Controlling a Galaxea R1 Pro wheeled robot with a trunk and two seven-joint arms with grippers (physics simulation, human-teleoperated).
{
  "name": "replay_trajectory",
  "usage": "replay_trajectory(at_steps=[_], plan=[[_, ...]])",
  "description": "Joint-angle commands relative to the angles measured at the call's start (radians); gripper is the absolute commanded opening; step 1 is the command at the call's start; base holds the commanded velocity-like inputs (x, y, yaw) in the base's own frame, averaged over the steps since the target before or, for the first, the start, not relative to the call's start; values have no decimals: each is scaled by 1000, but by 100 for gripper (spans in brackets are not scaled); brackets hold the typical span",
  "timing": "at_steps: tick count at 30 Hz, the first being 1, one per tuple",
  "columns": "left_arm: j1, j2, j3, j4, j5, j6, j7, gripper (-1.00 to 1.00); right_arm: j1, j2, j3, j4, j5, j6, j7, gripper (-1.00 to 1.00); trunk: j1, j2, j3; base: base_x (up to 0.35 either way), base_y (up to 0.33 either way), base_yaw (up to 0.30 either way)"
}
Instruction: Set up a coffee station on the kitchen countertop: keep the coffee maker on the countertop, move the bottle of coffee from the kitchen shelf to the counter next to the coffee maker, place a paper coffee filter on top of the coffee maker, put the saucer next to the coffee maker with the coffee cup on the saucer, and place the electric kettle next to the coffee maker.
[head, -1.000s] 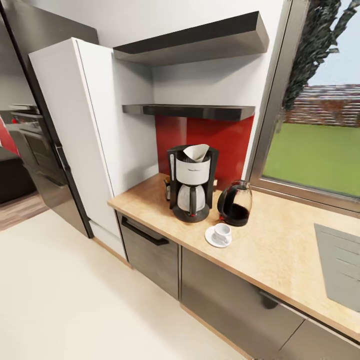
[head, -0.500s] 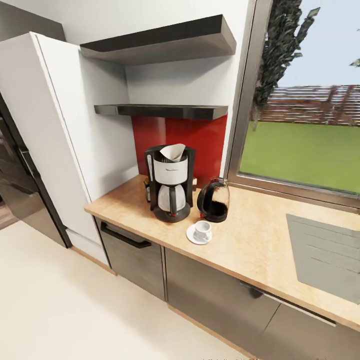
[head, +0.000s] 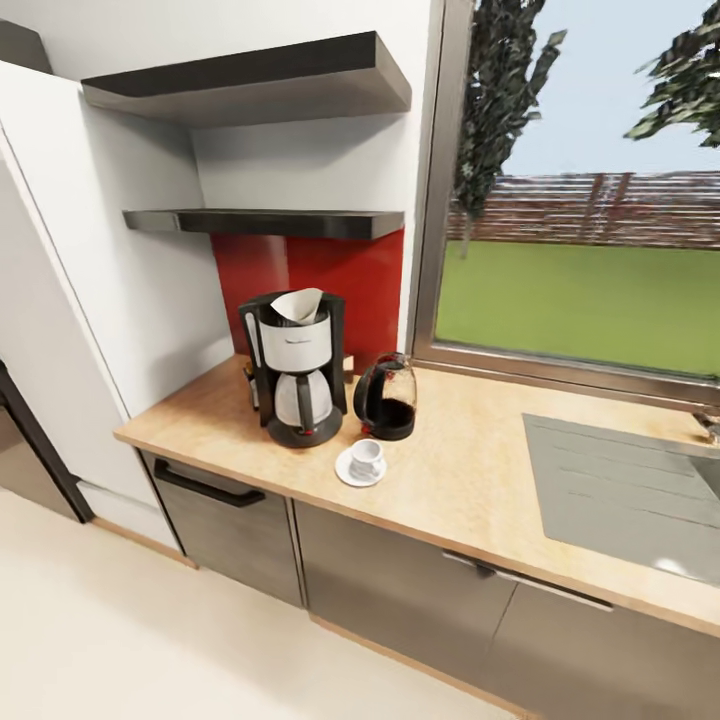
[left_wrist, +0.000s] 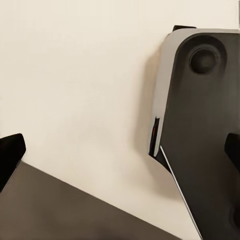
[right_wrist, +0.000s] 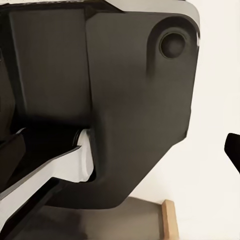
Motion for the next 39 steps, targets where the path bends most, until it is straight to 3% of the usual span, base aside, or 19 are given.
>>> replay_trajectory(at_steps=[1,5,9,12,22,34,39], plan=[[-1,0,8,1,-11,-4,1,100,0,0,-8,-2,5,6,2,100,1,-2,-2,0,0,-267],[-1,-1,7,1,-11,-4,1,100,0,-3,-13,-3,4,5,3,100,1,-2,-2,0,0,-221],[-1,-1,8,1,-12,-4,1,100,0,-45,-16,-23,-2,5,6,100,1,-2,-2,0,0,-212],[-1,-1,8,1,-12,-4,1,100,0,-55,-15,-25,-3,6,9,100,1,-2,-2,0,0,-260],[1,0,8,1,-12,-4,1,100,0,-56,-14,-25,-3,8,7,100,1,-2,-2,0,0,-264],[3,1,7,3,-12,-5,1,100,0,-53,-6,-25,2,-3,2,100,1,-2,-2,0,0,-31],[2,1,7,2,-12,-4,1,100,0,-56,-6,-23,3,-75,1,100,1,-2,-2,0,0,0]])
